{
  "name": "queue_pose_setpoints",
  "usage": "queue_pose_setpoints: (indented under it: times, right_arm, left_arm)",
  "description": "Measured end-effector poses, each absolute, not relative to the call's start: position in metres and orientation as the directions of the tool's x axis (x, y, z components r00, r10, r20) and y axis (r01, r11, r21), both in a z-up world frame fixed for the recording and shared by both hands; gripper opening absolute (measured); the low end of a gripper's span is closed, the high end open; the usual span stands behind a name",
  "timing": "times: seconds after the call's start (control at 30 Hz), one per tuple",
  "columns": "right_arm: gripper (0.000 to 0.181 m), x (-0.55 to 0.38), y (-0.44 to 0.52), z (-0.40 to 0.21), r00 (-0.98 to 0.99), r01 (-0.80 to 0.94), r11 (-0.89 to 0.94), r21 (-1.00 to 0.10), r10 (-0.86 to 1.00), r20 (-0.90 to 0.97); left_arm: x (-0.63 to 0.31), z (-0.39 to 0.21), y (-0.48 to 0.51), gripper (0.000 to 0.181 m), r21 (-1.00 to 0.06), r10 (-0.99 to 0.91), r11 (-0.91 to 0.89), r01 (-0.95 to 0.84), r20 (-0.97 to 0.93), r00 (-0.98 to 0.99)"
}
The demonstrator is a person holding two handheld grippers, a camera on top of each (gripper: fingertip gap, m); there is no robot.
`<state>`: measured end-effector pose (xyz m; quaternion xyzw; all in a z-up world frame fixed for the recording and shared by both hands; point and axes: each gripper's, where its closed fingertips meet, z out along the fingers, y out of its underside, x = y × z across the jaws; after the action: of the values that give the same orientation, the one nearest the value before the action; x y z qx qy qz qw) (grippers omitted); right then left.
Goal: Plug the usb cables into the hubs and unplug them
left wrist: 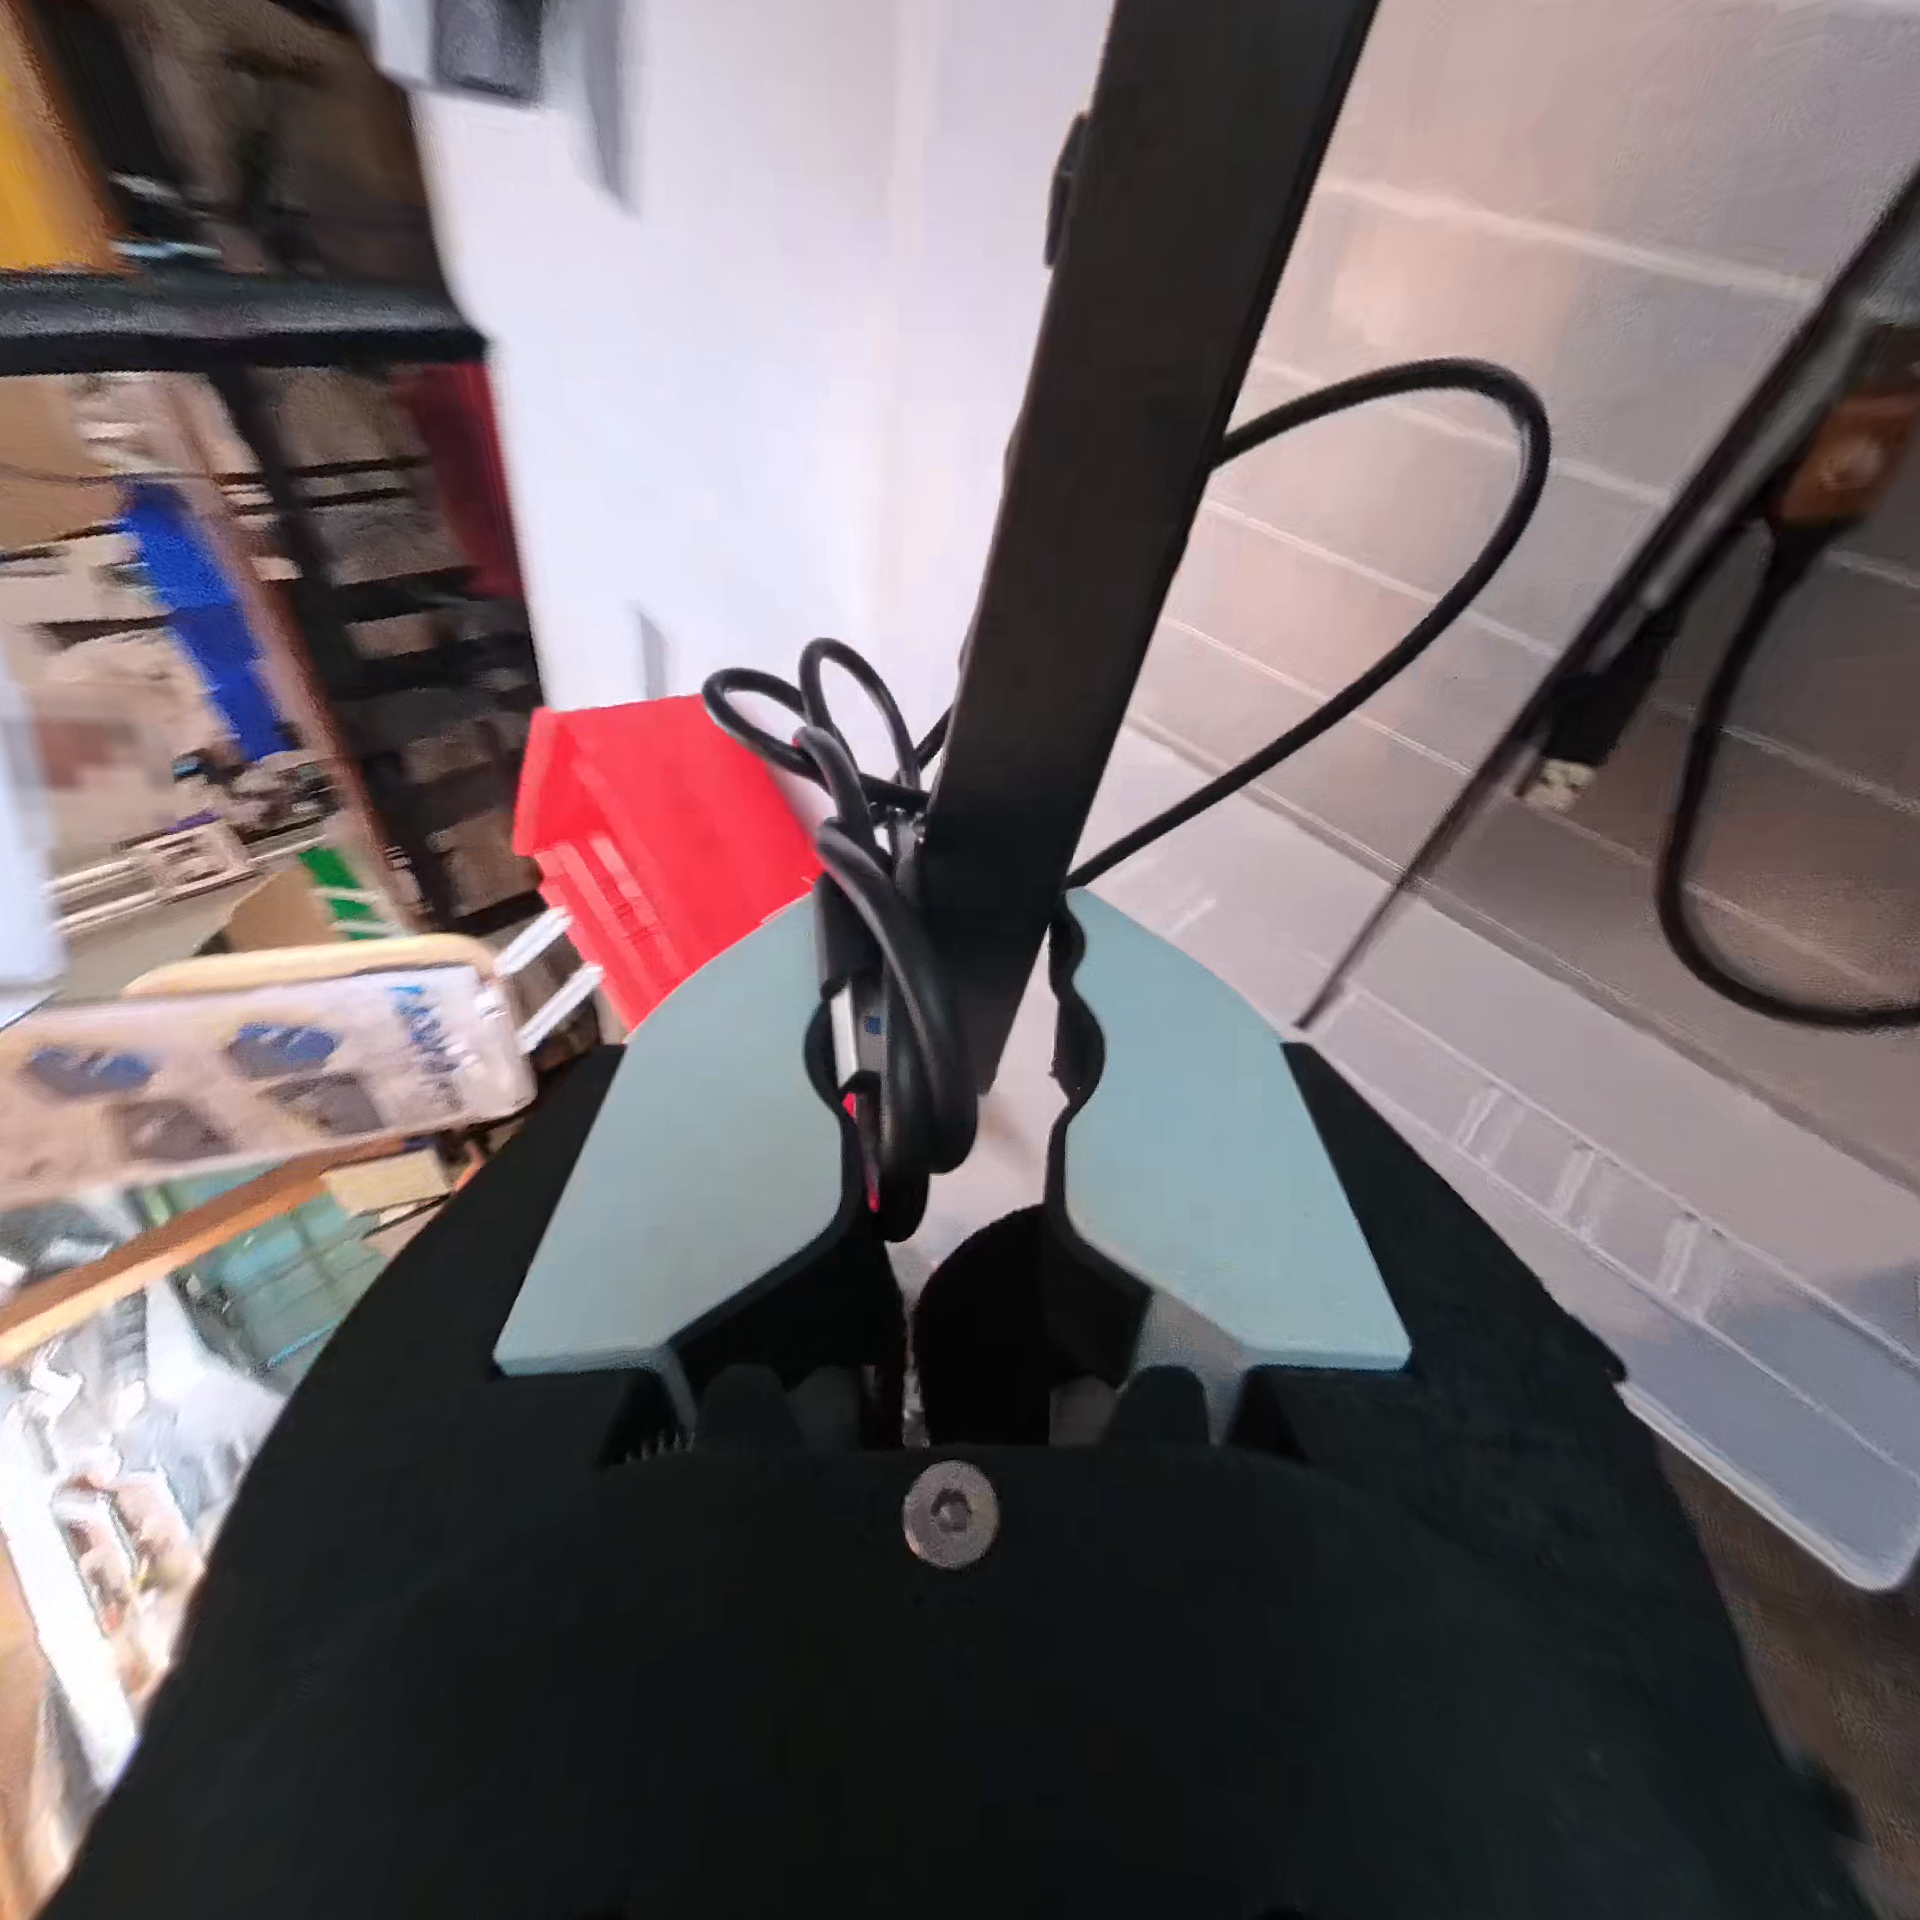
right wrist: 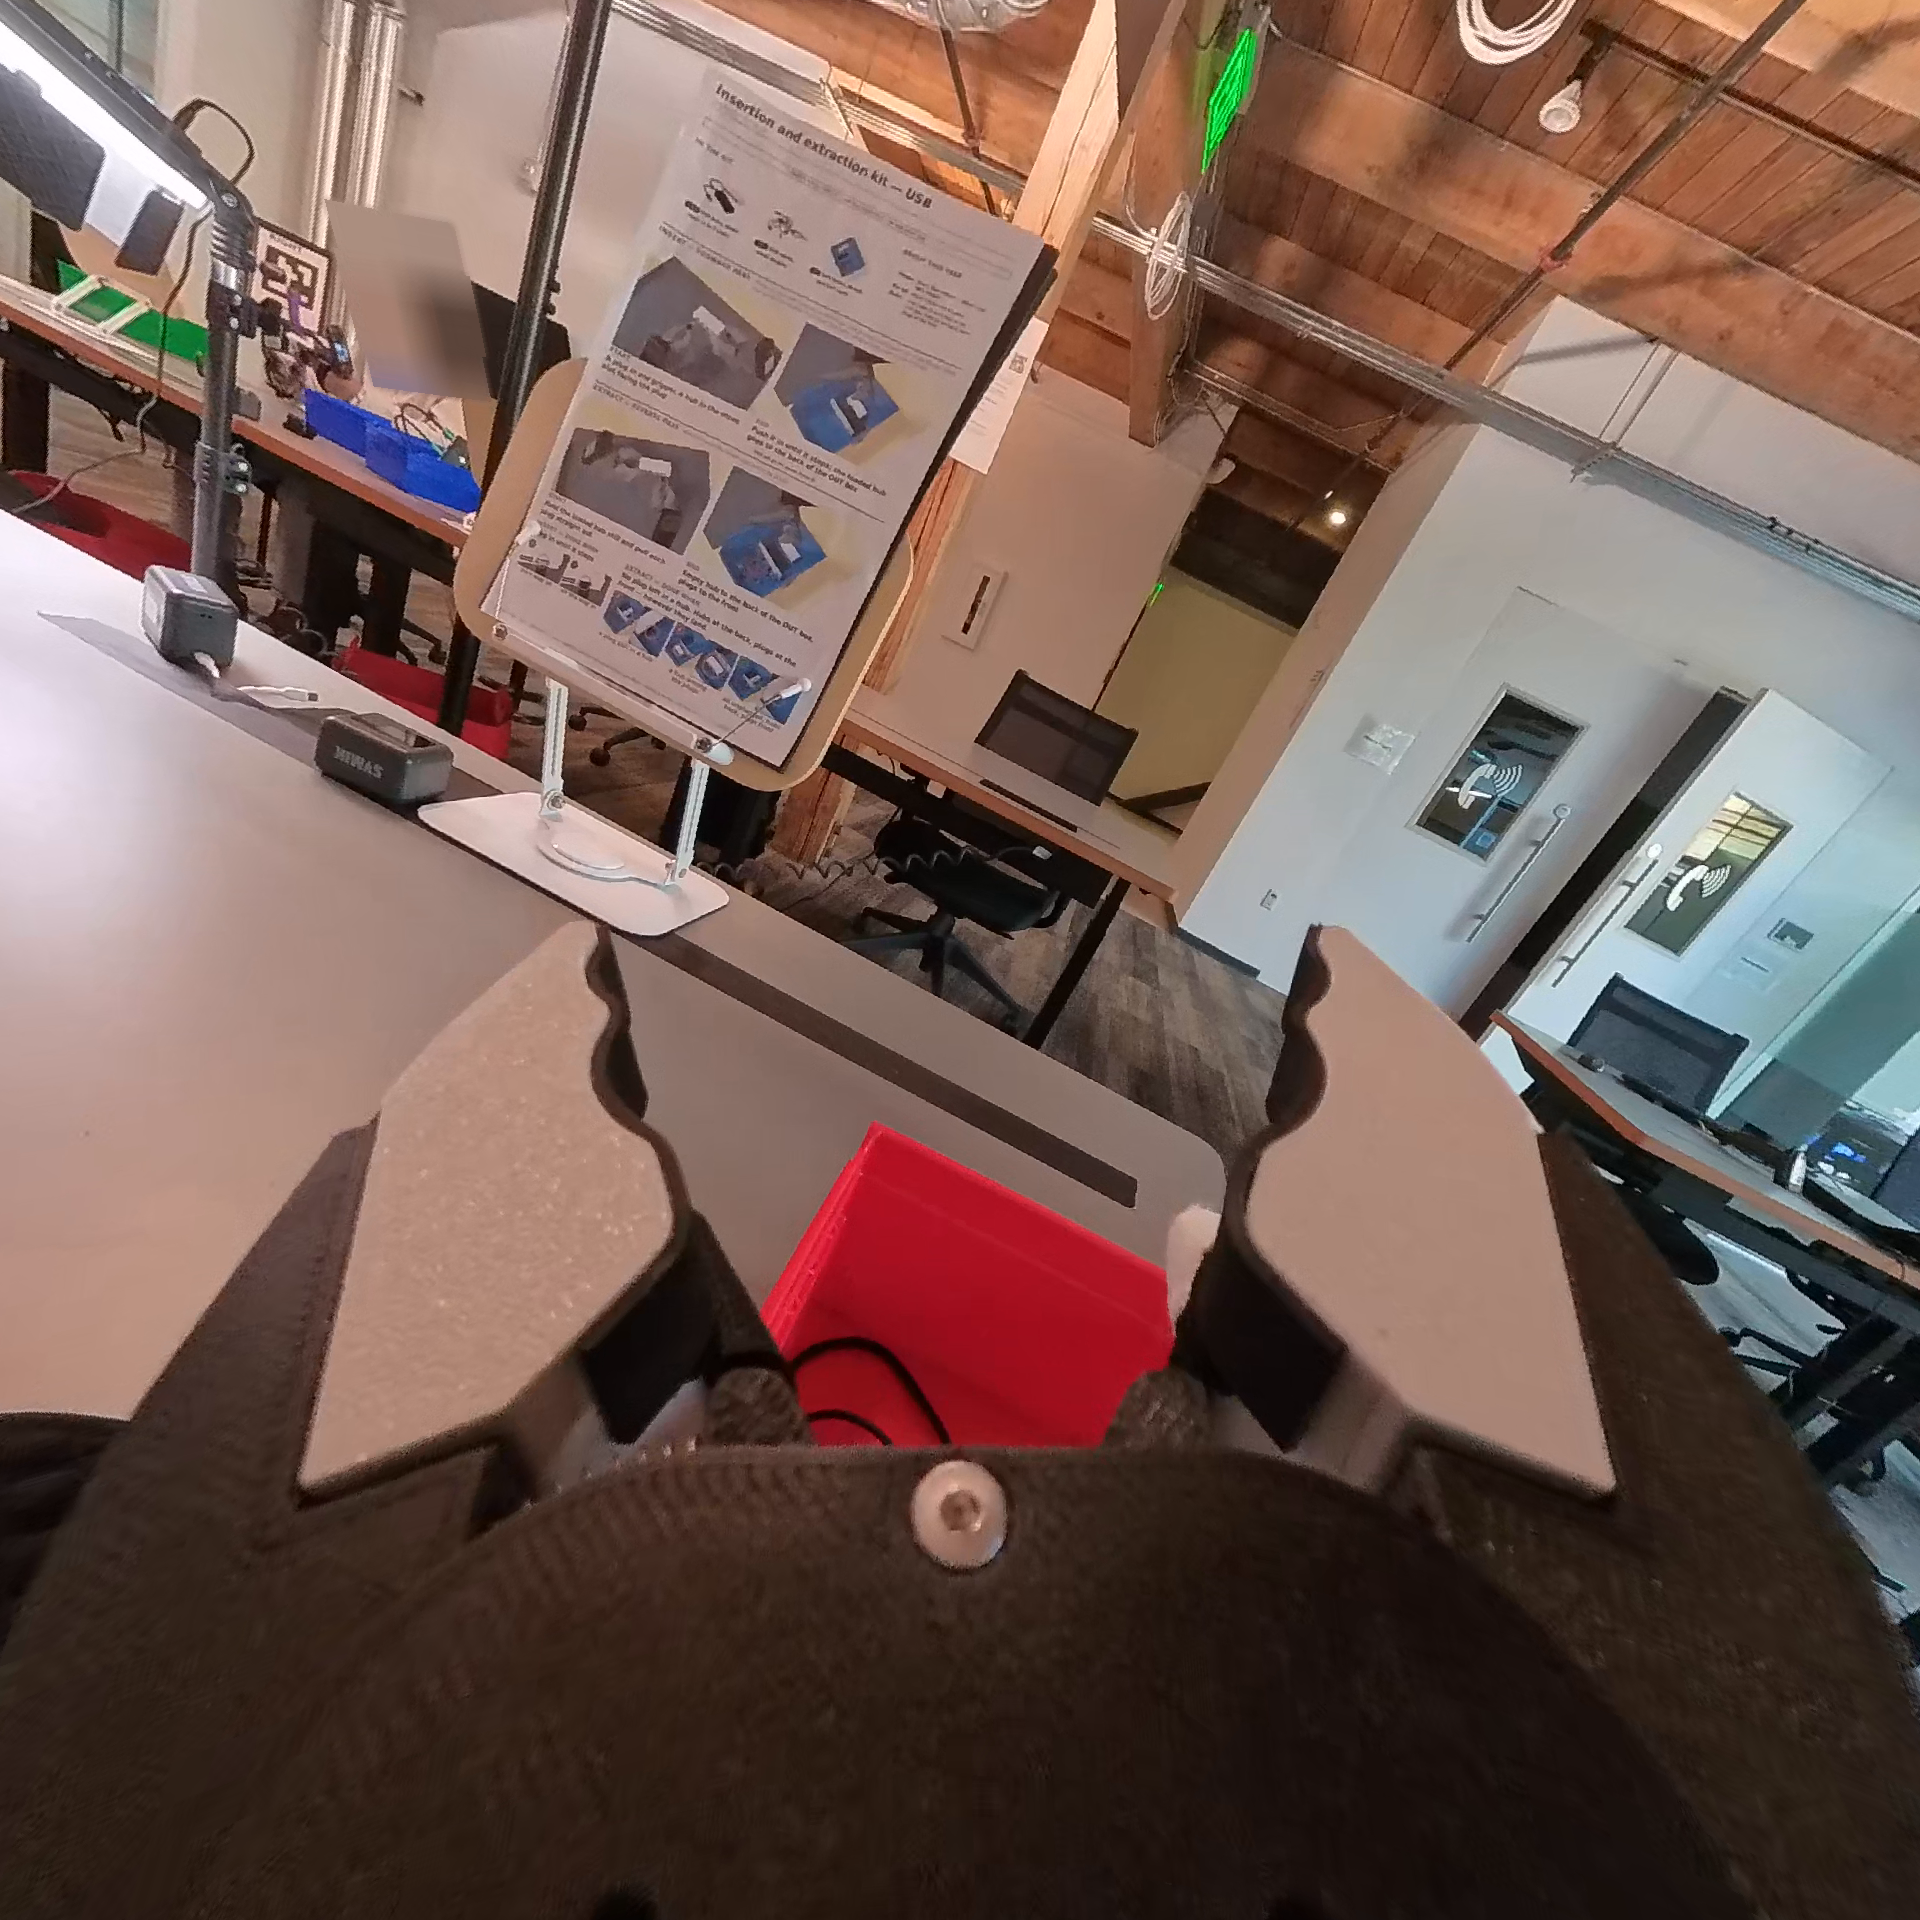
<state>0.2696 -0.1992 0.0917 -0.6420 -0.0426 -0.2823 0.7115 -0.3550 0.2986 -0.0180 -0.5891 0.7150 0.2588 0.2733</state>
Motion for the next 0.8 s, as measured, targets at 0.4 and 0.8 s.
queue_pose_setpoints:
  times: [0.4,0.8]
  right_arm:
    - [0.121,0.211,-0.176,0.1,0.901,0.428,0.155,-0.89,-0.146,0.408]
    - [0.126,0.017,-0.079,0.034,0.808,0.137,0.139,-0.981,0.557,0.192]
  left_arm:
    - [-0.246,0.087,0.162,0.034,-0.453,-0.131,0.446,-0.772,-0.886,0.445]
    - [-0.072,-0.002,0.051,0.034,-0.328,-0.014,0.715,-0.617,-0.89,0.457]
